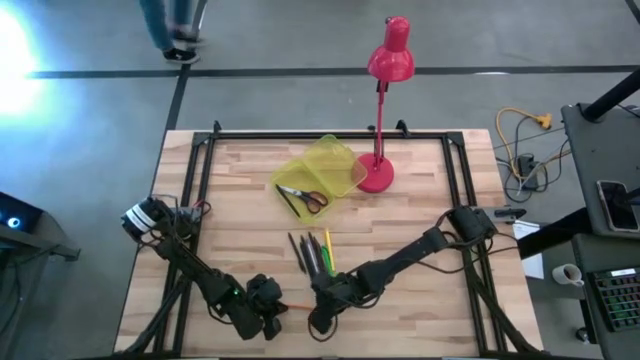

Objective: Pick & place school supplies into a supply box
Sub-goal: Put the orange pencil into the yellow supply box

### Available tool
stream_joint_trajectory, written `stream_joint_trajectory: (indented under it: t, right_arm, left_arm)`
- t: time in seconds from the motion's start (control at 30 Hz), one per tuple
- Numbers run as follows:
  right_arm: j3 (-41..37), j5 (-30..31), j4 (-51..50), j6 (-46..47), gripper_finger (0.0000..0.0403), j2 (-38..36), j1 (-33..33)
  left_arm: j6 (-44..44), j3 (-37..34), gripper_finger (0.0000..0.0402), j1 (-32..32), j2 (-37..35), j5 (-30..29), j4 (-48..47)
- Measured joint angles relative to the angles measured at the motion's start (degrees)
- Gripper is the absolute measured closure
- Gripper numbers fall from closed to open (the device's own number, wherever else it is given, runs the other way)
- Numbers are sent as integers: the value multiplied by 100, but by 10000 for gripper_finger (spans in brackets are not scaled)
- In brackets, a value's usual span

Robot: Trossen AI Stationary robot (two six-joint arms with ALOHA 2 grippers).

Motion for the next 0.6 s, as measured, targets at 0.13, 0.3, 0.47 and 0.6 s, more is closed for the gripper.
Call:
stream_joint_trajectory:
  t: [0.13, 0.3, 0.47, 0.6]
  right_arm:
    - [2, -199, 2, 1698, 369, 0, -9]
    - [-8, -393, 3, 2662, 369, 11, 0]
    - [-10, -279, 17, 2897, 369, 12, -14]
    - [-38, -108, 29, 3087, 369, 12, -67]
  left_arm:
    - [0, 8, 402, 0, 0, 1, 4]
    - [0, 6, 402, 0, 0, -1, 9]
    - [42, 4, 402, 0, 0, -1, 14]
    - [171, 4, 402, 0, 0, 0, 15]
